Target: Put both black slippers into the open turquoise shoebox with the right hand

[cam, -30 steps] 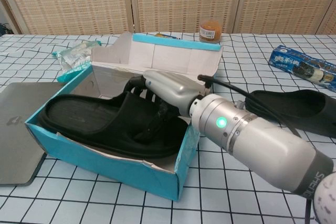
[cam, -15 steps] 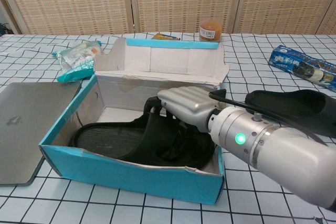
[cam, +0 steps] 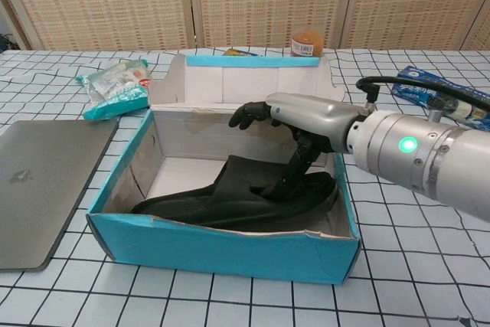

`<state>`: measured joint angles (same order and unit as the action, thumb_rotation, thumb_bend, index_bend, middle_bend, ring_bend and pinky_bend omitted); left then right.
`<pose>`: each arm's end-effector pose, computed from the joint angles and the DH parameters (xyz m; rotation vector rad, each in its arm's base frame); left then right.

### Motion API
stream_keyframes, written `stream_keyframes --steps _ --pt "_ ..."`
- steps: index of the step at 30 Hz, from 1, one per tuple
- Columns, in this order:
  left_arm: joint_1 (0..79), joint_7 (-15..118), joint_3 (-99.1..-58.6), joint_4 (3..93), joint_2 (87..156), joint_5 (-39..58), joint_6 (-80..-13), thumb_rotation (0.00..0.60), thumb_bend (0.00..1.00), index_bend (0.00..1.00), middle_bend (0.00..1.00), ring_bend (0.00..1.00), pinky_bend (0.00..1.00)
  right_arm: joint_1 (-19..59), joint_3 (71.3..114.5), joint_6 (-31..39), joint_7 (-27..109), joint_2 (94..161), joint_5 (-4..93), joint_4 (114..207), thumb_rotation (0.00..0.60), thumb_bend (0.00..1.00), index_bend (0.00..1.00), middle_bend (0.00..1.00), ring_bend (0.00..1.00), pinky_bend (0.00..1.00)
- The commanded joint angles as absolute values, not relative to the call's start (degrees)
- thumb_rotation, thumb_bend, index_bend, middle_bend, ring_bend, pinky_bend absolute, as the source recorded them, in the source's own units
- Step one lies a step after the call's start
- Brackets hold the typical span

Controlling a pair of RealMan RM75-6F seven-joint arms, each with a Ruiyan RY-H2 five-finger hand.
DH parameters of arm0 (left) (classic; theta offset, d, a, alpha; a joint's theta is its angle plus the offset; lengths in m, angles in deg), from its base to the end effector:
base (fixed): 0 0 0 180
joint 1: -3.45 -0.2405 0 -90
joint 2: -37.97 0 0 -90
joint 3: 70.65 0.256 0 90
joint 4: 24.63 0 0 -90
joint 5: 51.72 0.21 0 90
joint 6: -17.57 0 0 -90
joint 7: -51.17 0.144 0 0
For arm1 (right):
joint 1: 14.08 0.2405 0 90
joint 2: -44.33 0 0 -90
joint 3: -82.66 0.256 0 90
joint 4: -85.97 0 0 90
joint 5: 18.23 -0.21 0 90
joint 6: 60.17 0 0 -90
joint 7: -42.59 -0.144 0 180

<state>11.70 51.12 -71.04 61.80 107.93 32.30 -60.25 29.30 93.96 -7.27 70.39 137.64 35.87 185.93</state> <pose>-0.3259 0.1904 0.1147 -1.4810 -1.0050 -0.8228 -0.0813 -0.2843 -0.0546 2.0062 -1.2243 0.9879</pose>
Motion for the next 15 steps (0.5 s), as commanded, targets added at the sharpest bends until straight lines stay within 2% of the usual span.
stream_keyframes --steps 1,6,15 --pt "11.7 51.0 -71.0 61.9 107.9 32.3 -60.1 0.600 0.43 0.29 0.31 0.29 0.54 29.5 93.7 -8.8 68.7 136.4 34.8 186.8 0.600 0.09 0.10 0.10 0.00 0.05" --pt "11.8 51.2 -70.9 61.8 107.9 32.3 -60.0 0.600 0.43 0.29 0.31 0.29 0.54 30.1 93.6 -11.9 64.9 134.8 32.8 188.6 0.600 0.09 0.01 0.07 0.00 0.04" --pt "11.8 51.0 -70.9 62.0 107.8 32.3 -59.9 0.600 0.43 0.29 0.31 0.29 0.54 29.8 94.1 -13.7 58.0 132.0 31.0 192.5 0.600 0.09 0.01 0.07 0.00 0.04"
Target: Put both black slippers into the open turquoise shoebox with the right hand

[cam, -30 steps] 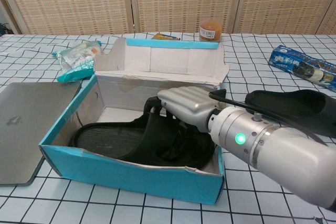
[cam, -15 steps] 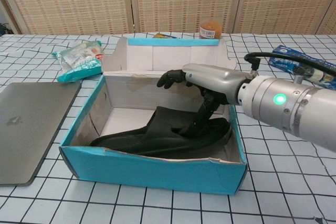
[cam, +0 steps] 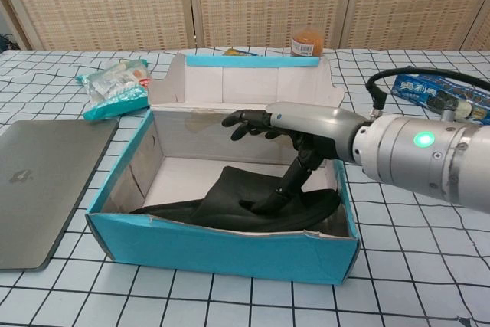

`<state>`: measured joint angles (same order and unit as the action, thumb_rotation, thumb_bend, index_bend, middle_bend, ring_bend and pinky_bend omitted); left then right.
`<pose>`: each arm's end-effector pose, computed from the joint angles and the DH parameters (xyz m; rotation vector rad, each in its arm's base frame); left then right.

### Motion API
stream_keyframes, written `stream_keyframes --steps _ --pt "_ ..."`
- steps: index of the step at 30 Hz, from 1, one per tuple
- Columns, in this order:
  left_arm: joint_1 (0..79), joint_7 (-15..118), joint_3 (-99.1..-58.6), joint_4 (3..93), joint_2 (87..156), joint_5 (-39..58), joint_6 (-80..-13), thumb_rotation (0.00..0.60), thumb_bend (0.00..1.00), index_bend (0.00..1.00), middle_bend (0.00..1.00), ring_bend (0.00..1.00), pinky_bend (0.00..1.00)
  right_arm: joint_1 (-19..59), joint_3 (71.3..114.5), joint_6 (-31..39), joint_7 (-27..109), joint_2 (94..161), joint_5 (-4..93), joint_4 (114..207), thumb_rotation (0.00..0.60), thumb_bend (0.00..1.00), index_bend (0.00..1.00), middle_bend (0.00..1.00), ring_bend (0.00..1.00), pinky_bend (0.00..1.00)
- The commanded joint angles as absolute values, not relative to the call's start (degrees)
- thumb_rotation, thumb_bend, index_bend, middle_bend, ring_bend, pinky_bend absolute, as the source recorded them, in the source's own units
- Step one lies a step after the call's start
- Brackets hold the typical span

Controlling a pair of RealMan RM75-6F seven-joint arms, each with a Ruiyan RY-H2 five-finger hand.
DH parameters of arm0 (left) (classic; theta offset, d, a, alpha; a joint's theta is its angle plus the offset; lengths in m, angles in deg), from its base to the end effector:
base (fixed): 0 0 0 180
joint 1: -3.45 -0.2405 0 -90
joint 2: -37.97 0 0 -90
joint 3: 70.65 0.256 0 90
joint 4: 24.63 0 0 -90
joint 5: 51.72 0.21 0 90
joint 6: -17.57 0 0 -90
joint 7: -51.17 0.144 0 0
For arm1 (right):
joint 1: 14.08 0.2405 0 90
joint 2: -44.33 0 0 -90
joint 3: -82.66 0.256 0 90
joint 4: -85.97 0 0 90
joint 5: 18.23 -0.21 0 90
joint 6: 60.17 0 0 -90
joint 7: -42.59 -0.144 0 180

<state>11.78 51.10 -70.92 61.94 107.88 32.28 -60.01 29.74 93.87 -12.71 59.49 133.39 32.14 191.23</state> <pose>-0.3257 0.1902 0.1140 -1.4848 -1.0102 -0.8207 -0.0791 -0.2717 -0.0480 1.9932 -1.5381 1.0052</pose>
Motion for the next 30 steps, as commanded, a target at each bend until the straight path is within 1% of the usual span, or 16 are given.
stream_keyframes --steps 1,3,6,9,13,16,17,18,20,22,23,24,25,27,28,30 --pt "11.8 51.1 -70.9 62.0 107.8 32.4 -60.0 0.600 0.43 0.29 0.31 0.29 0.54 30.1 94.1 -14.2 57.7 131.5 30.7 192.7 0.600 0.09 0.00 0.07 0.00 0.03" --pt "11.8 51.4 -70.9 61.8 107.9 32.5 -60.1 0.600 0.43 0.29 0.31 0.29 0.54 30.7 94.1 -15.1 57.4 130.2 30.3 193.0 0.600 0.09 0.00 0.04 0.00 0.01" --pt "11.9 51.3 -70.9 61.9 107.9 32.3 -59.9 0.600 0.43 0.29 0.31 0.29 0.54 31.1 93.7 -14.1 57.8 129.6 30.7 192.7 0.600 0.09 0.00 0.01 0.00 0.00" --pt "11.9 51.4 -70.8 61.9 107.9 32.5 -59.9 0.600 0.43 0.29 0.31 0.29 0.54 31.3 93.2 -13.8 57.5 129.2 30.5 192.6 0.600 0.07 0.00 0.01 0.00 0.00" --pt "11.8 51.4 -70.8 62.0 108.0 32.2 -59.8 0.600 0.43 0.29 0.31 0.29 0.54 31.1 93.8 -15.0 54.1 127.9 29.9 193.9 0.600 0.04 0.00 0.01 0.00 0.00" --pt "11.8 51.3 -70.8 62.0 107.9 32.6 -60.1 0.600 0.43 0.29 0.31 0.29 0.54 30.5 93.5 -15.0 52.9 125.8 31.5 195.5 0.600 0.04 0.00 0.01 0.00 0.00" --pt "11.8 51.3 -70.8 61.8 107.9 32.6 -60.1 0.600 0.43 0.29 0.31 0.29 0.54 30.0 93.2 -14.1 53.1 124.9 33.0 196.3 0.600 0.07 0.00 0.01 0.00 0.00" --pt "11.8 51.3 -70.8 61.8 107.9 32.5 -60.2 0.600 0.43 0.29 0.31 0.29 0.54 29.4 93.0 -12.7 53.3 124.4 34.6 196.8 0.600 0.12 0.01 0.01 0.00 0.00" --pt "11.8 51.0 -70.9 62.0 107.8 32.3 -60.1 0.600 0.43 0.29 0.31 0.29 0.54 27.0 92.2 -7.7 53.5 124.0 40.3 197.5 0.600 0.30 0.05 0.01 0.00 0.00" --pt "11.8 50.9 -70.9 62.0 107.7 32.4 -60.1 0.600 0.43 0.29 0.31 0.29 0.54 24.4 90.8 -2.3 53.7 124.3 47.1 196.7 0.600 0.57 0.13 0.04 0.00 0.01" --pt "11.8 51.1 -70.9 61.9 107.7 32.4 -60.2 0.600 0.43 0.29 0.31 0.29 0.54 22.7 89.6 1.2 54.1 124.5 51.6 195.4 0.600 0.67 0.18 0.08 0.00 0.03" --pt "11.8 51.2 -71.0 61.9 107.7 32.3 -60.2 0.600 0.43 0.29 0.31 0.29 0.54 21.5 88.5 3.3 54.4 124.4 54.5 194.3 0.600 0.74 0.23 0.12 0.00 0.05" --pt "11.7 51.2 -71.0 61.9 107.8 32.1 -60.2 0.600 0.43 0.29 0.31 0.29 0.54 20.5 87.4 5.0 54.6 124.0 56.9 193.2 0.600 0.78 0.26 0.14 0.00 0.07" --pt "11.7 51.1 -71.1 62.1 107.8 31.9 -60.2 0.600 0.43 0.29 0.31 0.29 0.54 18.3 84.9 7.9 55.3 122.1 61.0 191.0 0.600 0.77 0.27 0.15 0.00 0.09" --pt "11.7 51.1 -71.2 62.2 107.7 31.8 -60.3 0.600 0.43 0.29 0.31 0.29 0.54 17.2 83.5 8.9 56.2 120.7 62.5 189.9 0.600 0.69 0.25 0.15 0.00 0.08" --pt "11.7 51.3 -71.2 62.1 107.8 31.8 -60.3 0.600 0.43 0.29 0.31 0.29 0.54 15.7 81.4 9.4 58.3 118.1 63.5 188.5 0.600 0.42 0.18 0.13 0.00 0.06"
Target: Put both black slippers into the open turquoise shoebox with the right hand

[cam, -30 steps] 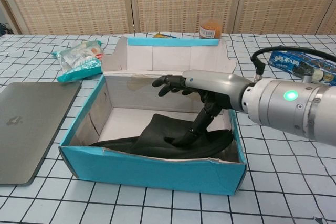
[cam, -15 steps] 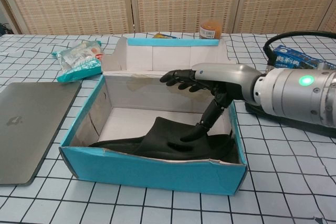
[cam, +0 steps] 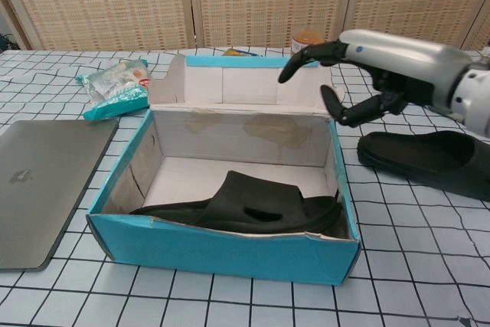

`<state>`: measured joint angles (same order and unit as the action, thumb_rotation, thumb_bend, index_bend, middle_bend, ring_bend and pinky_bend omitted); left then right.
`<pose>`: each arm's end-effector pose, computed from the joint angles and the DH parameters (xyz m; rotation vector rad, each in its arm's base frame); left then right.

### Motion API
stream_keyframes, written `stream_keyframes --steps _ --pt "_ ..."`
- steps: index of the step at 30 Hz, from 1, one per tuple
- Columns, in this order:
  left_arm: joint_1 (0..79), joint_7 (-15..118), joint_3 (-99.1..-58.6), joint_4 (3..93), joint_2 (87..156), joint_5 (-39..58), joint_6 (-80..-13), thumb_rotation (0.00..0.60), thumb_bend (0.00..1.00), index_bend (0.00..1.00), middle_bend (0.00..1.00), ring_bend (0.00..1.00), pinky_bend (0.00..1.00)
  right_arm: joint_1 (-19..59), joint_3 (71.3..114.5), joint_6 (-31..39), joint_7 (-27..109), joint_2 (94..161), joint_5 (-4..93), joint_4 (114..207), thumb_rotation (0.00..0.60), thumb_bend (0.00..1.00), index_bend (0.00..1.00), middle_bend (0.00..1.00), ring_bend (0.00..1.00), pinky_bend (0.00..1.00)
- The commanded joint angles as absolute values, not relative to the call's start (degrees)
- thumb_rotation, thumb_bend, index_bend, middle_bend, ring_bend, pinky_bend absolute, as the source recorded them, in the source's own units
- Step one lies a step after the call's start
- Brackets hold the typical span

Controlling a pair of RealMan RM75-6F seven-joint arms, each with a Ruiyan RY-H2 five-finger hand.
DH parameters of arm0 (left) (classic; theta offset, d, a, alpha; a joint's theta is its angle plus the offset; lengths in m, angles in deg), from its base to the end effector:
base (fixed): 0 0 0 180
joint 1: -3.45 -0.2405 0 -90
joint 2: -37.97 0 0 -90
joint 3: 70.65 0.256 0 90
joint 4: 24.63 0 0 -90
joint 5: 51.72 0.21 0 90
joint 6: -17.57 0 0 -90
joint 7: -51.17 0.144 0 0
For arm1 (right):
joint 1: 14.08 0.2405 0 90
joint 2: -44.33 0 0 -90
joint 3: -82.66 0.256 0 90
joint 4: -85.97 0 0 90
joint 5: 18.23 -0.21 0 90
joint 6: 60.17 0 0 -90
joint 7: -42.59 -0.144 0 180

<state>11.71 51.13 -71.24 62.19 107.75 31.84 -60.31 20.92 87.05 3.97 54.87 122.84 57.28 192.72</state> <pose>-0.3255 0.1911 0.1161 -1.4706 -1.0082 -0.8252 -0.1261 -0.2663 0.0271 1.8938 -1.0943 1.1798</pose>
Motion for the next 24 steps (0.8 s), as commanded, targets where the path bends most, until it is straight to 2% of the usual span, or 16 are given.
stream_keyframes --steps 1,2,3,5,12,24 --pt "11.7 51.5 -71.2 62.0 107.8 31.8 -60.3 0.600 0.43 0.29 0.31 0.29 0.54 15.0 80.5 9.5 59.6 116.8 63.5 188.1 0.600 0.27 0.11 0.10 0.00 0.03" --pt "11.7 51.6 -71.2 62.0 107.9 31.7 -60.2 0.600 0.43 0.29 0.31 0.29 0.54 14.2 79.5 9.5 61.4 115.3 63.0 187.6 0.600 0.16 0.05 0.06 0.00 0.01" --pt "11.7 51.6 -71.2 62.1 107.9 31.5 -60.1 0.600 0.43 0.29 0.31 0.29 0.54 13.5 78.9 9.5 62.6 114.3 62.5 187.2 0.600 0.10 0.02 0.03 0.00 0.00" --pt "11.8 51.7 -71.2 62.2 107.9 31.4 -59.8 0.600 0.43 0.29 0.31 0.29 0.54 12.1 77.8 9.9 64.6 112.9 61.7 185.7 0.600 0.05 0.00 0.00 0.00 0.00" --pt "11.9 51.9 -71.2 62.0 108.0 31.1 -59.5 0.600 0.43 0.29 0.32 0.29 0.54 8.0 77.5 10.9 65.7 112.4 57.5 179.3 0.600 0.04 0.00 0.00 0.00 0.00" --pt "11.9 52.3 -71.2 61.6 108.2 30.9 -59.2 0.600 0.43 0.29 0.32 0.29 0.54 9.9 82.6 0.7 57.1 117.4 50.1 169.7 0.600 0.03 0.00 0.00 0.00 0.00"
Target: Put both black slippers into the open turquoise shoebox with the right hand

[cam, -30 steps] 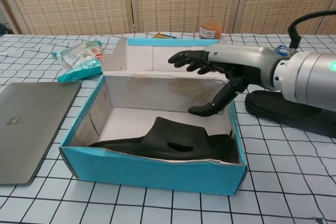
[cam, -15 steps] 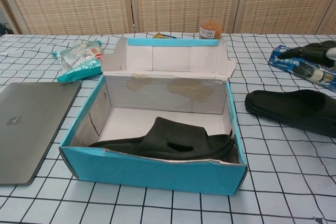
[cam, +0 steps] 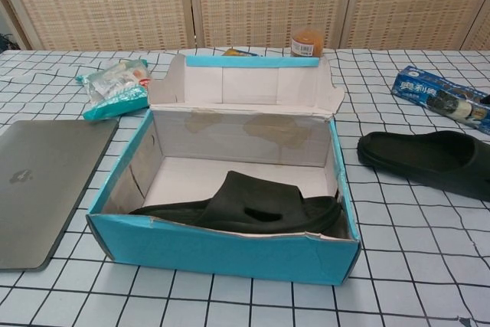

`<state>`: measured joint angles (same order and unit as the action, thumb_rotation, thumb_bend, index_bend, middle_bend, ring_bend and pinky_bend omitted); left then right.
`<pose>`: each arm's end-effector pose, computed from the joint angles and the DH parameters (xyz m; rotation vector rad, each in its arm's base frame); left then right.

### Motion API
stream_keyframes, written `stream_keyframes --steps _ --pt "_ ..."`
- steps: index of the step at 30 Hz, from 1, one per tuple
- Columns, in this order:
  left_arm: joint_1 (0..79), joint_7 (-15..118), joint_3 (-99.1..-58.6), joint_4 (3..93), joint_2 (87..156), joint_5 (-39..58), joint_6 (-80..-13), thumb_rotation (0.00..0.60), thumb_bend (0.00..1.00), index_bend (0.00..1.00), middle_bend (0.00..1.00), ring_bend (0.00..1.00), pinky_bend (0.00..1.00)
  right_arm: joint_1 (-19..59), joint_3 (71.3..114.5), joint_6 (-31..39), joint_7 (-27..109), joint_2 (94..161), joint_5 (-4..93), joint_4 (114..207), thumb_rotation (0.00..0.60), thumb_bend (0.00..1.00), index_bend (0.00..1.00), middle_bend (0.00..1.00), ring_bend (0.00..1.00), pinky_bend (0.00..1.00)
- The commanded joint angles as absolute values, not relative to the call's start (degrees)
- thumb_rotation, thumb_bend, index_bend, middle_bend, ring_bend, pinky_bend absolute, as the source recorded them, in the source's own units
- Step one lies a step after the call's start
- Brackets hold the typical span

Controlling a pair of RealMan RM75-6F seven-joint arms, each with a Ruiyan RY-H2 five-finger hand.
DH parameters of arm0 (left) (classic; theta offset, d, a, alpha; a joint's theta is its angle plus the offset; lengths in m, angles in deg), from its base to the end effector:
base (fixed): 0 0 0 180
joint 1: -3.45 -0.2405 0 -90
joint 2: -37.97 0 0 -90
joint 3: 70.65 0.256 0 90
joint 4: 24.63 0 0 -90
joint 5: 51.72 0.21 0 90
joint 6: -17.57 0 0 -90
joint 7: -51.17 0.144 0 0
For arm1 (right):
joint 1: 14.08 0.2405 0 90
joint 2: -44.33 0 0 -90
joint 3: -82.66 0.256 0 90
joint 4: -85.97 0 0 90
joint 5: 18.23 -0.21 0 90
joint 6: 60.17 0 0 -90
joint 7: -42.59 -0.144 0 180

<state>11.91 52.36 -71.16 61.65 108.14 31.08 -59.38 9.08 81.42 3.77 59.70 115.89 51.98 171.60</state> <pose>-0.3288 0.1918 0.1132 -1.4792 -1.0054 -0.7927 -0.3130 -0.2599 0.0841 1.6954 -0.8900 0.5290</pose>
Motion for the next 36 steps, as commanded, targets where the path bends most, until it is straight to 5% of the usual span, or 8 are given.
stream_keyframes --steps 1,31,36 --pt "11.9 52.1 -71.2 61.7 108.2 30.7 -59.1 0.600 0.43 0.29 0.32 0.29 0.54 10.0 82.8 -0.2 56.4 117.7 49.8 169.1 0.600 0.03 0.00 0.00 0.00 0.00" --pt "12.0 52.2 -71.1 61.8 108.1 30.7 -58.7 0.600 0.43 0.29 0.32 0.29 0.54 10.7 85.8 -8.0 47.9 123.5 48.0 159.1 0.600 0.03 0.00 0.00 0.00 0.00" --pt "12.0 52.4 -71.0 61.7 108.1 30.7 -58.7 0.600 0.43 0.29 0.32 0.29 0.54 10.4 85.9 -7.7 47.0 125.0 48.7 156.6 0.600 0.03 0.01 0.02 0.00 0.10"
